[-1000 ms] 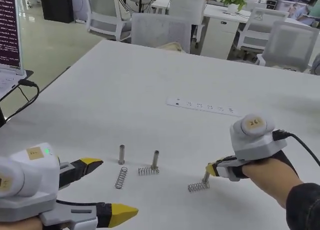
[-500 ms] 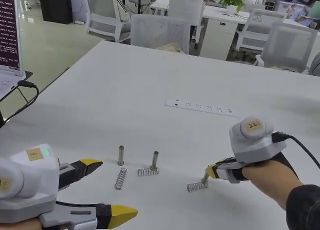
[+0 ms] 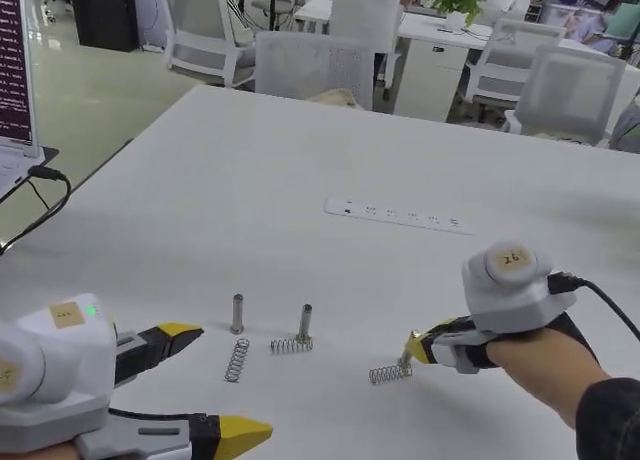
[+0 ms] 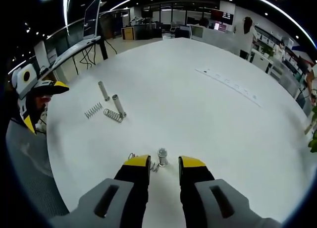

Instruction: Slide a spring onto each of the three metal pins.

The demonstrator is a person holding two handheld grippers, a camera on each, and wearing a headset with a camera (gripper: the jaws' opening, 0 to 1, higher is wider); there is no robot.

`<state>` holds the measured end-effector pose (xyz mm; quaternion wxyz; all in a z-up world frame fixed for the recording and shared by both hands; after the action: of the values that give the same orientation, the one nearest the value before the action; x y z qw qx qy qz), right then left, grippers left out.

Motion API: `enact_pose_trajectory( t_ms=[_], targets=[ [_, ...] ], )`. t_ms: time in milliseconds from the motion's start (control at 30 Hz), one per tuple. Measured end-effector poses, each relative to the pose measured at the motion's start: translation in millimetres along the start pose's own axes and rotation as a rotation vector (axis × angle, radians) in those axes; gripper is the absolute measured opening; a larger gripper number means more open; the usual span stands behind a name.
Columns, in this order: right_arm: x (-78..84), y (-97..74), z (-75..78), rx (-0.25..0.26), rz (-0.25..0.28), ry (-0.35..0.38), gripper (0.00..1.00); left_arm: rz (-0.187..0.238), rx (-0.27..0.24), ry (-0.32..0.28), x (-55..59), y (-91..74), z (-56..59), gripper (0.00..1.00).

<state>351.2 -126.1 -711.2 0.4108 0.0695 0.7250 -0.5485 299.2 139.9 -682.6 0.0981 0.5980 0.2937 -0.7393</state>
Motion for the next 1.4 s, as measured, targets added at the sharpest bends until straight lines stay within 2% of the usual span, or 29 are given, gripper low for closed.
enact_pose_trajectory(
  t_ms=[167,400,800,1067,1400],
  targets=[
    [0.1,-2.4,0.3,0.014,0.021,-0.013,0.34,-0.001,0.002,-0.003,0.4,0.3,0.7,0.79],
    [-1.7,-6.8,0.9,0.021,0.055,-0.013,0.39,-0.002,0.008,-0.008,0.6,1.3,1.6,0.78],
    [-1.9,-21.3,-2.4,0.026,0.096,-0.024,0.41,-0.011,0.03,0.004,-1.4,8.8,4.9,0.78],
    [0.6,-35.0,-7.6,0.025,0.139,-0.032,0.43,-0.019,0.065,0.019,-5.4,17.2,10.9,0.77],
    [10.9,-46.7,-10.3,0.033,0.16,-0.036,0.47,-0.035,0.111,0.042,-10.1,28.8,19.0,0.76]
  ],
)
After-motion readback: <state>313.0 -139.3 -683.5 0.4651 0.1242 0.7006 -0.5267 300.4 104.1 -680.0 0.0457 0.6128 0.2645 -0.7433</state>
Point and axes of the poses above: the centre of the closed fingertips' face, and the gripper's own axes: y roughly forward along the fingers, z roughly to its right, x roughly out of its underside, the point moved 5 cm from there along -y, roughly backward along the fingers, and after that the axes turned 5 degrees about -x, right-handed, at the moved point
